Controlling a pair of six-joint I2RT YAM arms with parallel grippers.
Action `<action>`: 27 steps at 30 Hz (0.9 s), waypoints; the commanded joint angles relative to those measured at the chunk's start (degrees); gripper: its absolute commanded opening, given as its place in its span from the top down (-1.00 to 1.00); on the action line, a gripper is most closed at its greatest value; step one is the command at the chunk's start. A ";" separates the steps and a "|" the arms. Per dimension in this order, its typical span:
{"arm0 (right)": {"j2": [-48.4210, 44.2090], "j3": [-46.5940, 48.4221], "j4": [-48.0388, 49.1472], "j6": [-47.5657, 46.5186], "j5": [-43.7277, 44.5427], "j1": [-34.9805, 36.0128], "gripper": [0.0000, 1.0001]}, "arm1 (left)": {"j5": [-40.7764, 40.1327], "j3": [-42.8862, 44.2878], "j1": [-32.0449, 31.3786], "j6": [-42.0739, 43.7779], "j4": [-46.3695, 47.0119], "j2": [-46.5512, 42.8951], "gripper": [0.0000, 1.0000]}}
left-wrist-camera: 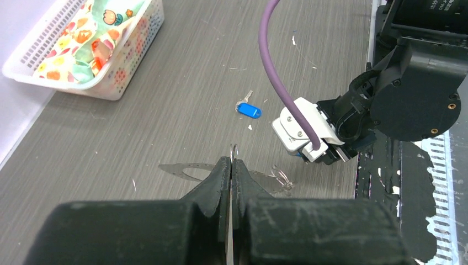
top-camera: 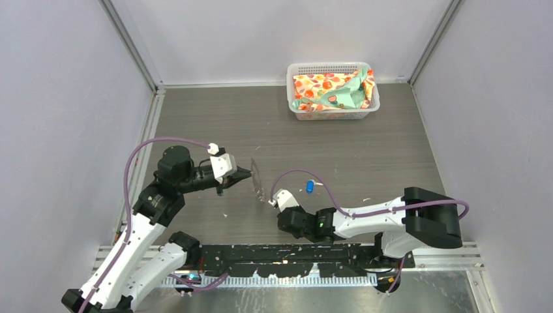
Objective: Put the keys on the keyring
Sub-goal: Pick up the key from the center of the board, then insert the key onto the keyring.
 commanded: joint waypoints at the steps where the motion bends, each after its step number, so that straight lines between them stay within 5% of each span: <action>1: 1.80 0.51 3.02 1.27 2.54 0.26 0.38 | -1.23 2.74 0.02 -0.61 -0.27 -1.12 1.00; 5: 3.03 -0.22 4.18 2.78 2.77 0.29 0.51 | -1.53 3.17 0.02 -0.61 -1.26 -1.16 0.99; 10: 0.69 0.10 1.26 2.52 5.17 0.31 0.97 | -1.47 3.36 0.02 -1.15 -1.64 -1.43 0.99; 19: -27.00 1.51 -8.41 -3.70 1.18 -1.59 0.98 | -2.01 0.94 0.02 -7.80 2.29 -0.56 0.99; 27: -34.28 12.70 -16.59 -6.62 -4.52 -2.12 0.98 | 3.71 -1.29 -0.11 -9.26 5.80 -0.16 0.99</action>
